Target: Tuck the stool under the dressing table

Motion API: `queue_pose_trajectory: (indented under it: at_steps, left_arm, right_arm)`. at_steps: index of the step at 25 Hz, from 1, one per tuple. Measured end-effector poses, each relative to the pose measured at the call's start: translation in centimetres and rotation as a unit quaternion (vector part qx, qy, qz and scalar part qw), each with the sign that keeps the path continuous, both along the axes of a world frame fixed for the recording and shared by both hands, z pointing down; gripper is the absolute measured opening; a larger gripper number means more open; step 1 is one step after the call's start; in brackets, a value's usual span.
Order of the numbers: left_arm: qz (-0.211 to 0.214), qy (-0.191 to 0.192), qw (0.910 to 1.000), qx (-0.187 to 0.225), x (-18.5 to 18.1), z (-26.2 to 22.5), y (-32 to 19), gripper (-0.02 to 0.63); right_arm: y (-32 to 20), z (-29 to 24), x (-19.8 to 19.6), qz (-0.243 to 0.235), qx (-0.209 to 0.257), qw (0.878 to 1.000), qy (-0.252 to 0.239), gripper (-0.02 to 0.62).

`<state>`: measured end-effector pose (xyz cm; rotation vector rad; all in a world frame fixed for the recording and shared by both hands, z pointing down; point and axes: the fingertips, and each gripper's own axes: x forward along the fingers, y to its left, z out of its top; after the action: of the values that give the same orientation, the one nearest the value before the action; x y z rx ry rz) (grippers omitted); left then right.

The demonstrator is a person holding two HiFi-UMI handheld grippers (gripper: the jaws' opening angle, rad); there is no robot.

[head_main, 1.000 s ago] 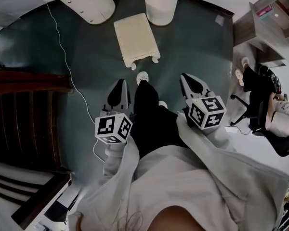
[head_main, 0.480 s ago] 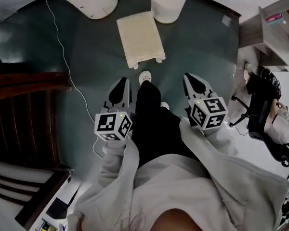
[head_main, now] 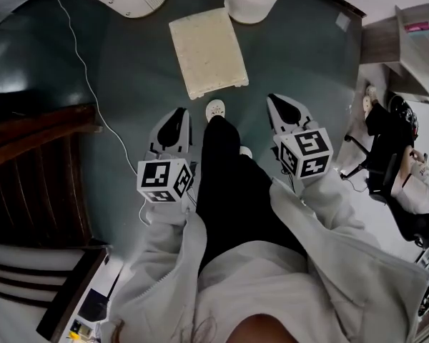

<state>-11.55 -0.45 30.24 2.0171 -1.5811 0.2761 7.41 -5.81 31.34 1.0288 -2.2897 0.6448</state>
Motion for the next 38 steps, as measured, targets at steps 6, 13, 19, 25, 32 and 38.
queue_pose_trajectory:
  at_steps: [6,13,19,25,32,38]
  left_arm:
    - [0.021,-0.015,0.9991,-0.034,-0.7,3.9,-1.6,0.032]
    - [0.048,-0.014,0.9953,-0.083,-0.6,9.7,-2.9,0.032]
    - [0.080,-0.025,0.9884,-0.126,-0.2,14.6,-3.3,0.032]
    - [0.098,-0.048,0.9799,-0.167,-0.7,19.9,-3.2,0.043]
    - [0.127,-0.050,0.9657,-0.221,-0.4,26.1,-2.8,0.175]
    - [0.171,-0.075,0.9438,-0.273,-0.2,31.6,-2.1,0.234]
  right_arm:
    - [-2.1,3.7,-0.2,-0.006,-0.019,1.000,0.020,0.049]
    - [-3.5,8.9,-1.3,-0.017,-0.050,0.998,0.041,0.054]
    - [-4.1,13.0,-2.4,-0.045,-0.066,0.995,0.061,0.116]
    - [-4.1,17.8,-2.6,-0.062,-0.097,0.990,0.082,0.185]
    - [-4.1,23.3,-2.3,-0.100,-0.110,0.981,0.124,0.232]
    - [-4.3,28.1,-2.4,-0.137,-0.100,0.970,0.176,0.292]
